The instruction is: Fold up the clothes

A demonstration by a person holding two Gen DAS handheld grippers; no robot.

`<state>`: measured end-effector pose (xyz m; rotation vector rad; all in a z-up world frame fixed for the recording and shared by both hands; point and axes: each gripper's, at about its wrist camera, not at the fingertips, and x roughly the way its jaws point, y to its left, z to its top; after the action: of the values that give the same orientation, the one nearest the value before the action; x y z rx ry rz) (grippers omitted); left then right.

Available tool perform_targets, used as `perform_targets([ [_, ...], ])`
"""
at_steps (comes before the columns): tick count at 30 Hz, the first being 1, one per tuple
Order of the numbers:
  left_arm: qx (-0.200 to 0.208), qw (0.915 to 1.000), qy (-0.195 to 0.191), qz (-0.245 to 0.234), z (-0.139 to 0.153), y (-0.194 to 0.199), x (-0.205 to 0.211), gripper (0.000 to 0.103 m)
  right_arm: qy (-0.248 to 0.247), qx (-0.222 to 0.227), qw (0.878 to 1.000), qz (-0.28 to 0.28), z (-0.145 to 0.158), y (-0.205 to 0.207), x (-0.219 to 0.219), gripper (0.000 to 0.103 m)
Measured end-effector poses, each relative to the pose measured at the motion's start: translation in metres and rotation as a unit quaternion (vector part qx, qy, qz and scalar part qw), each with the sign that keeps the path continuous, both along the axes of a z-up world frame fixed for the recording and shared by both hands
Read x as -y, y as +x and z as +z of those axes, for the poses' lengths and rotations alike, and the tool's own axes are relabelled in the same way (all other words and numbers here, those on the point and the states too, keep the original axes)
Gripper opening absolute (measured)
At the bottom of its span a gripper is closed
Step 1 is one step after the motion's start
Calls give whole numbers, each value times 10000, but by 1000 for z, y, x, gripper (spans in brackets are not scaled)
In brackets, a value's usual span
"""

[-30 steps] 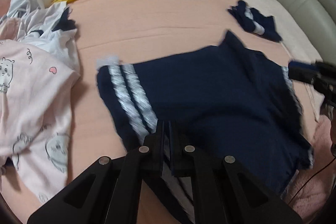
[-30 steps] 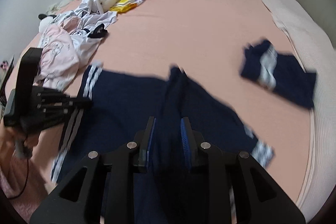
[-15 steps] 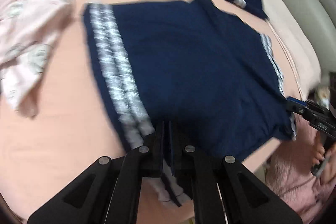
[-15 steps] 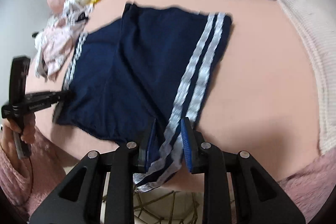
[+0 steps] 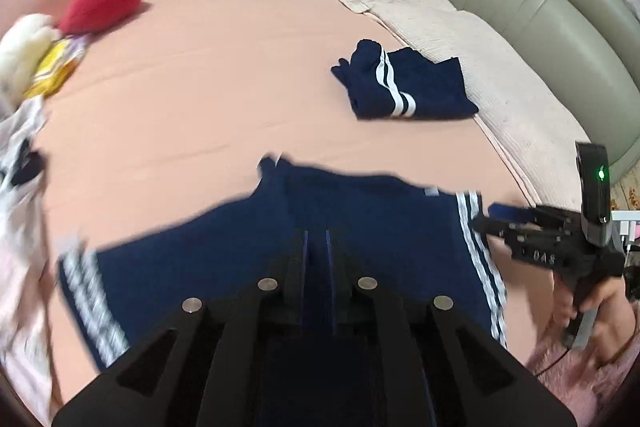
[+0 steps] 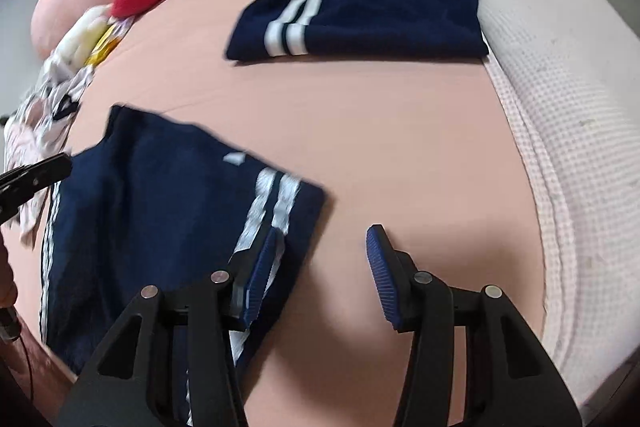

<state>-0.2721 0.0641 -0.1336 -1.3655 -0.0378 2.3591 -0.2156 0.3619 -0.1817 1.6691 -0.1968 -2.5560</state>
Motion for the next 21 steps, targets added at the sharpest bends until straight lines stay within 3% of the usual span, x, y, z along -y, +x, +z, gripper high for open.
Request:
perform_targets([
  [2,-41,9999,-133,-81,-8,-13,-5,11,-157,-18,9999,-21,-5,-5,-3,49],
  [4,-99,9996,-221,-165,-13,-21,-10,12,-114,-126,9998,93,-5,-6,1,39],
  [5,-125,9993,-303,-198,-15,-25,-15,13,-94,-145,9998,136,-4,-6,2,28],
  [8,-116,9979,-604,-202,-26,-31,-20,42,-77,-132,9998,158,-2,-4,-3,12],
  [11,-123,9971,-704,-262,-35,-37,-25,46,-229,-109,9995,198,1,-2,-10,12],
  [14,-149,9957,-793,-454,-40,-37,-31,39,-321,-99,9992,222,-2,-4,-10,16],
  [16,-217,9942,-905,-533,-42,-38,-37,14,-314,-131,9991,238,-4,-5,-7,17],
  [17,-257,9942,-885,-553,-41,-39,-38,7,-235,-196,9992,241,-3,-5,-4,8],
  [21,-515,9955,-623,-497,-23,-50,-43,6,-128,-622,9979,141,16,2,-7,4],
])
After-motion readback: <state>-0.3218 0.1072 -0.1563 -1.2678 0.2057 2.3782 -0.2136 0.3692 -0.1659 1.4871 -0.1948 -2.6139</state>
